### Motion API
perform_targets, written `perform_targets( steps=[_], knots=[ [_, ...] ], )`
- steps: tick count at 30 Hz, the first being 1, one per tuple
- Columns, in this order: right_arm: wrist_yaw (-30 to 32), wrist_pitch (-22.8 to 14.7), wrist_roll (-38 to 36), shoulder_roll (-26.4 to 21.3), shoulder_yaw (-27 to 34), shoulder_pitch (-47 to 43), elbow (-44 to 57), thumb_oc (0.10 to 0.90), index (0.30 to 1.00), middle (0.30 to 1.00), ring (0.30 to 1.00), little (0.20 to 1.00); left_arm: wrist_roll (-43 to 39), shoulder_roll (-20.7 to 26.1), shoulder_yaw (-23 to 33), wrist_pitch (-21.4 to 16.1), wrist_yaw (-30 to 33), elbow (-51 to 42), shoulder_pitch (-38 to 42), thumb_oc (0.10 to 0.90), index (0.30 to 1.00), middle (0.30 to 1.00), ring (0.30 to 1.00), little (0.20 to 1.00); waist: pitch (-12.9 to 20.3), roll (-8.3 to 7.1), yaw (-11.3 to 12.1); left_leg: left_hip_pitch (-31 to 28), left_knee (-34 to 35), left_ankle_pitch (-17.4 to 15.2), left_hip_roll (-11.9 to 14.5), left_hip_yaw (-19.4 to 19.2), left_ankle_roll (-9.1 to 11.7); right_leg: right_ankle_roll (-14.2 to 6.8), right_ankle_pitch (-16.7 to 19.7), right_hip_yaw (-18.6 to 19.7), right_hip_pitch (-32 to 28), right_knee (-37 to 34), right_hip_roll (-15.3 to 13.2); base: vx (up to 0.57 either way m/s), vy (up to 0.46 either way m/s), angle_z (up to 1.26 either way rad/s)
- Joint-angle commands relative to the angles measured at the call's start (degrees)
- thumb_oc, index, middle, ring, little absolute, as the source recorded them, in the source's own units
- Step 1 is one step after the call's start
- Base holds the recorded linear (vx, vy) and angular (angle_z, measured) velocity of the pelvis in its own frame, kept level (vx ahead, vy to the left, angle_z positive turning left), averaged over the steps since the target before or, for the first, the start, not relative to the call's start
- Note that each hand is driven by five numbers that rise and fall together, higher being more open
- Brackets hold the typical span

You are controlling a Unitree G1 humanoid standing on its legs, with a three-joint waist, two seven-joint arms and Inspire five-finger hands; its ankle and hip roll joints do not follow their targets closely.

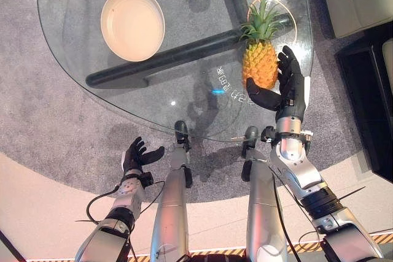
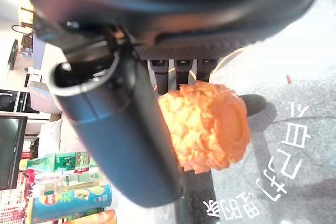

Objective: Pick up the fruit to the plate

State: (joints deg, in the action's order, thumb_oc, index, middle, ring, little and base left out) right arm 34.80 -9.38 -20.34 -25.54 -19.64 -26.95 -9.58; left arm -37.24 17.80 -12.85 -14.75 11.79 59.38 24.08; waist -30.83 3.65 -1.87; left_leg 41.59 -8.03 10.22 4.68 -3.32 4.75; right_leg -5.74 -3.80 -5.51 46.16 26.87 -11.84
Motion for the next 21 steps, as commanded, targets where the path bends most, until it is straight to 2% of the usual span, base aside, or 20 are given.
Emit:
perform_targets(
  steps=[1, 14, 21],
  knots=[
    [0.9, -2.1, 1.4, -2.7, 0.0, -1.8, 6.5, 0.8, 0.9, 0.9, 0.9, 0.9, 0.0, 0.8, 0.0, -1.5, 0.8, 1.0, -3.5, 0.8, 0.9, 0.9, 0.9, 0.9, 1.0, -0.6, 0.1, 1.1, -5.2, -5.2, -2.3, -0.7, -0.3, 0.1, 5.3, -2.5, -1.9, -9.0, 1.9, 0.0, 0.0, 0.0],
    [3.6, 4.9, 2.9, -3.1, -1.1, -6.9, 0.1, 0.8, 0.9, 0.9, 0.9, 0.9, 1.0, 0.8, -0.5, -1.0, 0.3, 1.0, -3.2, 0.8, 0.9, 0.9, 0.9, 0.9, 1.0, -0.06, 1.5, 1.1, -5.3, -5.1, -2.5, -0.5, -0.5, 0.1, 5.2, -3.2, -1.7, -8.4, 1.7, 0.0, 0.0, 0.01],
    [3.9, 10.0, 3.4, -3.4, -2.0, -9.4, -2.1, 0.8, 0.9, 0.9, 0.9, 0.9, 1.2, 1.1, -0.7, -0.3, -0.2, 0.9, -2.8, 0.8, 0.9, 0.9, 0.9, 0.9, 1.0, 0.1, 2.1, 1.4, -5.7, -5.2, -2.6, -0.3, -0.5, 0.1, 5.0, -3.5, -1.5, -7.9, 1.5, 0.0, 0.0, 0.02]
  ],
)
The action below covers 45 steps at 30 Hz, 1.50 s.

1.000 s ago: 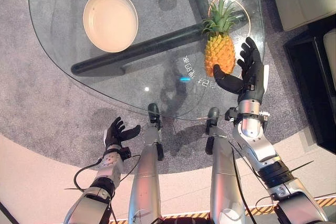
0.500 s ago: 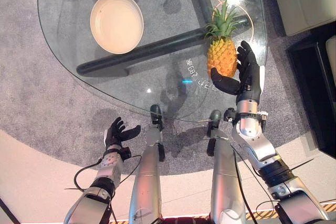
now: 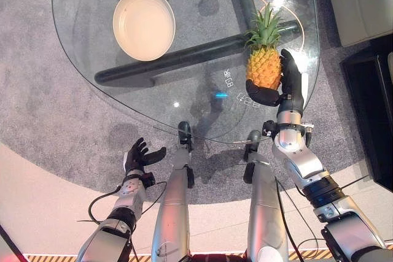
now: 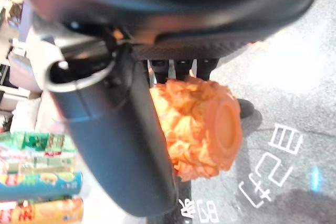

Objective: Pick up the fruit to the plate

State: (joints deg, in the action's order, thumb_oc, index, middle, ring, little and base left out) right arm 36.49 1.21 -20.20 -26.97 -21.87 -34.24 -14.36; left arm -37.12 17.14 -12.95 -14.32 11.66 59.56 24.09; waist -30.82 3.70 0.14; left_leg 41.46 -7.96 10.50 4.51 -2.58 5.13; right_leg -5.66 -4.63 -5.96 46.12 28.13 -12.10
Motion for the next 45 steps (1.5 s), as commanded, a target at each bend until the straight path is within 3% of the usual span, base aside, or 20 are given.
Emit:
perform_targets(
  steps=[1, 11, 12, 13, 14, 18, 23, 34, 45],
  knots=[
    [2.2, 0.3, 3.5, -2.1, 0.1, -2.3, 2.5, 0.8, 0.9, 0.9, 0.9, 0.9, 1.1, 1.7, -0.7, -0.6, 0.0, 0.5, -2.9, 0.8, 0.9, 0.9, 0.9, 0.9, 1.0, 0.09, 0.2, 1.6, -5.7, -5.5, -2.4, -1.0, -1.0, 0.0, 5.9, -3.1, -1.5, -9.1, 1.8, 0.0, 0.0, 0.0],
    [2.0, 9.0, 11.5, -4.0, -1.4, -4.7, 1.2, 0.8, 0.9, 0.9, 0.9, 0.9, 1.7, 1.8, -0.8, 0.0, 0.5, -1.0, -3.2, 0.8, 0.9, 0.9, 0.9, 0.9, 1.0, 0.16, 0.8, 1.8, -5.6, -5.5, -2.7, -0.6, -1.2, -0.1, 5.9, -3.3, -1.1, -8.8, 2.0, 0.0, 0.0, 0.0],
    [1.9, 9.5, 11.8, -4.2, -1.5, -4.9, 1.1, 0.745, 0.853, 0.853, 0.853, 0.845, 1.7, 1.8, -0.8, 0.1, 0.5, -1.2, -3.3, 0.8, 0.9, 0.9, 0.9, 0.9, 1.0, 0.2, 0.9, 1.8, -5.6, -5.5, -2.7, -0.6, -1.2, -0.1, 5.8, -3.3, -1.1, -8.8, 2.0, 0.0, 0.0, 0.0],
    [2.0, 9.9, 12.5, -4.5, -1.7, -5.2, 1.1, 0.245, 0.425, 0.425, 0.425, 0.345, 1.7, 1.9, -0.8, 0.2, 0.5, -1.4, -3.4, 0.8, 0.9, 0.9, 0.9, 0.9, 1.0, 0.26, 0.9, 1.8, -5.7, -5.6, -2.7, -0.6, -1.3, -0.1, 5.8, -3.3, -1.1, -8.7, 2.0, 0.0, 0.0, 0.0],
    [2.0, 10.0, 13.3, -4.7, -2.0, -5.5, 1.0, 0.1, 0.3, 0.3, 0.3, 0.2, 1.7, 1.9, -0.9, 0.1, 0.4, -1.4, -3.4, 0.8, 0.9, 0.9, 0.9, 0.9, 1.0, 0.31, 1.0, 1.8, -5.7, -5.6, -2.7, -0.6, -1.3, -0.1, 5.8, -3.4, -1.1, -8.7, 2.0, 0.0, 0.0, 0.0],
    [3.0, 9.8, 15.3, -5.3, -2.3, -6.1, 1.3, 0.1, 0.3, 0.3, 0.3, 0.2, 1.4, 2.1, -0.6, -0.1, 0.3, -1.4, -3.4, 0.8, 0.9, 0.9, 0.9, 0.9, 1.0, 0.4, 1.0, 1.5, -5.6, -5.6, -2.6, -0.6, -1.2, -0.2, 5.7, -3.4, -1.3, -8.6, 1.9, 0.0, -0.001, 0.02],
    [4.3, 9.7, 16.6, -5.4, -2.1, -6.5, 1.5, 0.1, 0.3, 0.3, 0.3, 0.2, -4.6, 1.6, 1.0, -1.7, 0.1, -2.1, -3.4, 0.8, 0.9, 0.9, 0.9, 0.9, 1.0, 0.58, 1.1, 1.0, -5.4, -5.6, -2.6, -0.5, -1.2, -0.2, 5.5, -3.2, -1.7, -8.6, 1.9, 0.0, 0.0, 0.0],
    [11.0, 6.0, 23.7, -5.2, -0.3, -5.6, 2.2, 0.1, 0.3, 0.3, 0.3, 0.2, -25.2, 1.2, 11.0, -12.0, 3.8, -11.0, -1.6, 0.8, 0.9, 0.9, 0.9, 0.9, 1.0, 0.86, 1.2, -0.3, -4.8, -6.0, -3.1, 0.2, -1.2, -0.3, 4.6, -2.8, -2.4, -8.1, 1.8, 0.0, 0.0, 0.0],
    [15.4, 4.2, 28.7, -5.3, 0.9, -7.0, 2.7, 0.1, 0.3, 0.3, 0.3, 0.2, -25.7, 2.7, 16.3, -19.4, 13.1, -18.4, 3.0, 0.8, 0.9, 0.9, 0.9, 0.9, 1.0, 1.47, 1.2, -1.7, -3.8, -6.1, -3.3, 0.0, -1.1, -0.1, 4.0, -2.7, -3.8, -8.6, 1.5, 0.0, 0.0, 0.0]
  ],
)
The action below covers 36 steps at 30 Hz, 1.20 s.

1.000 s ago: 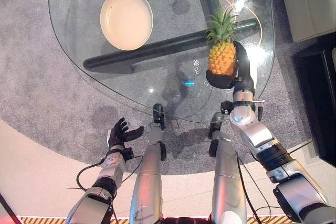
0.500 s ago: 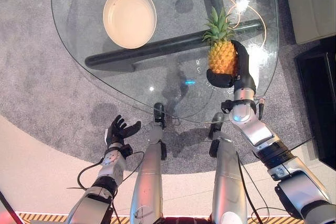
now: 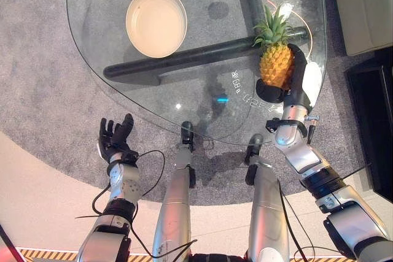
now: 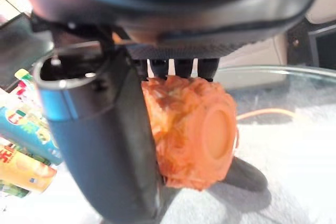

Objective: Pick up the fruit to the plate

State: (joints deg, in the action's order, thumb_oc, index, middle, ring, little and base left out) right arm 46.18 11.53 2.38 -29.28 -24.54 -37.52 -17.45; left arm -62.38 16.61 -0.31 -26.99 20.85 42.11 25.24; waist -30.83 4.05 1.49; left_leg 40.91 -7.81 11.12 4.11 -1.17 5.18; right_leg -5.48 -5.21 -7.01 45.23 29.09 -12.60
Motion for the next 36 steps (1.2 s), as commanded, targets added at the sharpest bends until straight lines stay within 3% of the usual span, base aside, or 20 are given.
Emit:
perform_targets(
  steps=[1, 10, 17, 20, 25, 36],
  knots=[
    [5.9, -6.5, 6.2, -3.3, 3.7, -4.0, 5.6, 0.1, 0.3, 0.3, 0.3, 0.2, 0.0, 3.5, 4.0, -7.5, 4.8, -1.6, 2.3, 0.8, 0.9, 0.9, 0.9, 0.9, 1.0, 1.09, -0.1, -1.2, -3.9, -6.7, -2.9, -1.5, -1.1, -0.3, 4.5, -1.7, -3.0, -9.7, 2.0, 0.0, 0.0, 0.0],
    [8.6, -8.9, 9.8, -4.2, 4.9, -3.7, 7.2, 0.1, 0.3, 0.3, 0.3, 0.2, 6.8, 5.5, 4.9, -13.7, 9.5, -7.6, 4.8, 0.8, 0.9, 0.9, 0.9, 0.9, 1.0, 0.67, -0.2, -1.4, -3.6, -6.9, -2.7, -1.5, -1.0, -0.2, 4.5, -1.8, -3.7, -10.3, 2.1, 0.0, 0.0, 0.0],
    [11.1, -12.7, 18.0, -4.4, 5.9, -4.3, 9.3, 0.1, 0.3, 0.3, 0.3, 0.2, 19.6, 5.4, 4.1, -17.1, 13.3, -17.3, 7.4, 0.8, 0.9, 0.9, 0.9, 0.9, 1.0, 0.81, 0.1, -0.7, -3.4, -6.8, -2.8, -1.5, -1.1, -0.5, 5.1, -1.9, -3.5, -11.1, 2.0, 0.0, 0.0, 0.0],
    [9.9, -13.7, 21.0, -4.6, 5.6, -5.3, 10.0, 0.1, 0.3, 0.3, 0.3, 0.2, 23.7, 5.3, 2.6, -15.3, 10.8, -22.0, 8.6, 0.8, 0.9, 0.9, 0.9, 0.9, 1.0, 0.77, 0.2, -1.1, -3.3, -7.3, -2.8, -1.5, -1.0, -0.8, 4.8, -2.0, -3.9, -11.2, 1.8, 0.0, -0.01, 0.0],
    [8.5, -15.1, 22.7, -5.0, 5.3, -7.1, 11.4, 0.1, 0.3, 0.3, 0.3, 0.2, 23.9, 5.5, 0.3, -12.6, 5.7, -28.1, 10.5, 0.8, 0.9, 0.9, 0.9, 0.9, 1.0, 0.51, 0.3, -0.8, -2.8, -6.9, -2.6, -1.6, -1.1, -1.1, 5.6, -2.3, -4.0, -12.2, 1.7, 0.0, 0.0, 0.0],
    [4.7, -17.2, 23.9, -4.0, 4.1, -9.9, 14.2, 0.1, 0.3, 0.3, 0.3, 0.2, 25.6, 5.5, -5.1, -6.3, -0.7, -32.5, 15.2, 0.8, 0.9, 0.9, 0.9, 0.9, 1.0, 0.1, -0.5, -1.2, -1.6, -6.5, -2.5, -2.2, -1.0, -1.5, 6.6, -2.1, -4.4, -13.6, 2.0, 0.0, 0.0, 0.0]
  ],
)
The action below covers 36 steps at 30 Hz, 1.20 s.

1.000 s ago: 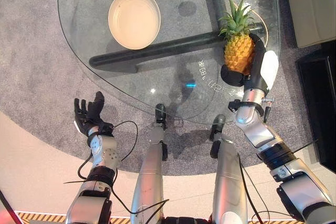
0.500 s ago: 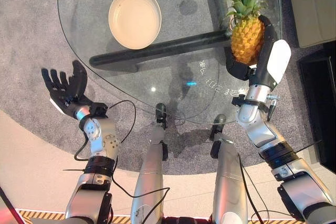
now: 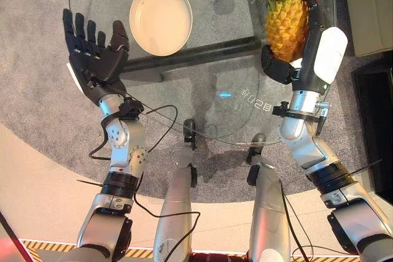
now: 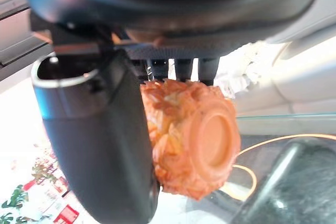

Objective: Pick up the fruit to the plate

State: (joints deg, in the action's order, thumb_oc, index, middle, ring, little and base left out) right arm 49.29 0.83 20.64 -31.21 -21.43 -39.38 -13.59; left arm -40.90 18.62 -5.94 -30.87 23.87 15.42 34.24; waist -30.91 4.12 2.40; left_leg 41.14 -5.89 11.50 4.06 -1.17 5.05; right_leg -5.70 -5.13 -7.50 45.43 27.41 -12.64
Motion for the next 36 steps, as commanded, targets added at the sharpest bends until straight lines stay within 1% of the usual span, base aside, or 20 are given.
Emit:
perform_targets(
  steps=[1, 6, 7, 11, 13, 21, 23, 26, 27, 30, 32, 36],
  knots=[
    [1.3, -6.4, 5.4, -2.0, 0.6, -8.2, 10.5, 0.1, 0.3, 0.3, 0.3, 0.2, 4.1, 3.4, 0.0, -1.5, -4.5, -5.7, 6.3, 0.8, 0.9, 0.9, 0.9, 0.9, 1.1, -0.01, -1.5, -2.1, -3.6, -7.4, -2.4, -2.3, -0.7, -1.4, 5.9, -1.6, -5.2, -11.8, 2.0, 0.0, 0.0, 0.0],
    [-0.4, -6.8, 5.0, -2.1, -0.1, -9.7, 11.8, 0.1, 0.3, 0.3, 0.3, 0.2, 3.5, 3.6, -1.9, 1.3, -6.7, -5.9, 7.9, 0.8, 0.9, 0.9, 0.9, 0.9, 1.1, 0.06, -1.8, -1.9, -3.2, -6.8, -2.3, -2.6, -0.7, -1.5, 6.7, -1.4, -5.0, -12.4, 2.0, 0.0, 0.0, 0.0],
    [-1.3, -6.6, 4.8, -2.0, -0.6, -10.3, 12.3, 0.1, 0.3, 0.3, 0.3, 0.2, 2.6, 3.4, -2.5, 2.5, -7.6, -6.1, 8.6, 0.8, 0.9, 0.9, 0.9, 0.9, 1.1, 0.08, -1.9, -1.9, -3.1, -6.7, -2.3, -2.8, -0.7, -1.5, 6.8, -1.4, -5.0, -12.6, 2.0, 0.0, 0.0, 0.0],
    [-3.6, -6.1, 4.4, -1.8, -1.9, -11.6, 13.1, 0.1, 0.3, 0.3, 0.3, 0.2, 1.5, 3.0, -3.9, 5.0, -8.5, -6.2, 9.9, 0.8, 0.9, 0.9, 0.9, 0.9, 1.1, 0.09, -2.1, -2.0, -3.0, -6.6, -2.4, -2.9, -0.7, -1.5, 6.9, -1.4, -5.1, -12.7, 2.0, 0.0, 0.0, 0.0],
    [-5.0, -5.9, 4.4, -1.4, -2.8, -12.2, 13.2, 0.1, 0.3, 0.3, 0.3, 0.2, 0.5, 2.3, -4.8, 7.1, -9.0, -6.2, 10.5, 0.8, 0.9, 0.9, 0.9, 0.9, 1.1, 0.11, -2.1, -2.0, -2.9, -6.6, -2.4, -3.0, -0.7, -1.6, 7.0, -1.4, -5.0, -12.7, 2.0, 0.0, 0.0, 0.0],
    [-8.8, -4.5, 2.4, -1.0, -6.2, -14.6, 13.8, 0.1, 0.3, 0.3, 0.3, 0.2, -4.3, 0.4, -8.4, 12.4, -11.9, -4.8, 12.2, 0.8, 0.9, 0.9, 0.9, 0.9, 1.1, 0.17, -2.4, -2.1, -2.4, -6.2, -2.6, -3.3, -0.7, -1.7, 7.4, -1.6, -5.2, -13.5, 1.9, 0.0, 0.0, 0.0],
    [-9.5, -4.3, 1.9, -0.9, -7.0, -14.7, 13.9, 0.1, 0.3, 0.3, 0.3, 0.2, -4.9, -0.1, -9.3, 13.3, -12.0, -4.5, 12.2, 0.8, 0.9, 0.9, 0.9, 0.9, 1.1, 0.13, -2.4, -2.6, -2.5, -6.7, -2.7, -3.3, -0.7, -1.9, 7.0, -1.6, -5.6, -13.2, 1.8, 0.0, 0.0, 0.0],
    [-10.5, -4.0, 1.6, -0.5, -7.9, -15.5, 14.3, 0.1, 0.3, 0.3, 0.3, 0.2, -6.2, -0.6, -9.9, 14.0, -12.6, -4.2, 12.7, 0.8, 0.9, 0.9, 0.9, 0.9, 1.1, 0.13, -2.4, -2.1, -2.2, -6.1, -2.7, -3.3, -0.7, -1.9, 7.6, -1.7, -5.2, -13.7, 1.9, 0.0, 0.0, 0.0],
    [-10.7, -3.8, 1.6, -0.3, -8.3, -15.4, 14.4, 0.1, 0.3, 0.3, 0.3, 0.2, -6.7, -0.9, -10.2, 14.2, -12.8, -4.0, 12.6, 0.8, 0.9, 0.9, 0.9, 0.9, 1.1, 0.11, -2.4, -2.6, -2.2, -6.5, -2.7, -3.3, -0.7, -1.9, 7.2, -1.7, -5.7, -13.5, 1.9, 0.0, 0.0, 0.0],
    [-11.8, -3.4, 1.2, 0.0, -9.2, -16.4, 14.8, 0.1, 0.3, 0.3, 0.3, 0.2, -8.1, -1.5, -10.9, 15.2, -13.9, -3.8, 13.1, 0.8, 0.9, 0.9, 0.9, 0.9, 1.1, 0.18, -2.4, -2.2, -2.0, -5.9, -2.7, -3.4, -0.7, -1.9, 7.7, -1.8, -5.2, -13.8, 1.9, 0.0, 0.0, 0.0],
    [-12.3, -3.1, 0.9, 0.4, -9.7, -16.3, 15.0, 0.1, 0.3, 0.3, 0.3, 0.2, -8.9, -2.0, -11.5, 15.8, -14.2, -4.2, 13.0, 0.8, 0.9, 0.9, 0.9, 0.9, 1.1, 0.15, -2.5, -2.6, -2.1, -6.3, -2.7, -3.4, -0.7, -2.0, 7.3, -1.8, -5.6, -13.5, 1.8, 0.0, 0.0, 0.0],
    [-12.9, -3.3, 0.6, 0.9, -10.7, -16.3, 15.1, 0.1, 0.3, 0.3, 0.3, 0.2, -11.9, -2.8, -12.0, 16.6, -15.4, -4.1, 12.8, 0.8, 0.9, 0.9, 0.9, 0.9, 1.1, 0.08, -2.4, -2.6, -2.0, -6.2, -2.8, -3.5, -0.7, -2.0, 7.3, -2.1, -5.7, -13.6, 1.7, 0.0, 0.0, 0.0]
  ],
)
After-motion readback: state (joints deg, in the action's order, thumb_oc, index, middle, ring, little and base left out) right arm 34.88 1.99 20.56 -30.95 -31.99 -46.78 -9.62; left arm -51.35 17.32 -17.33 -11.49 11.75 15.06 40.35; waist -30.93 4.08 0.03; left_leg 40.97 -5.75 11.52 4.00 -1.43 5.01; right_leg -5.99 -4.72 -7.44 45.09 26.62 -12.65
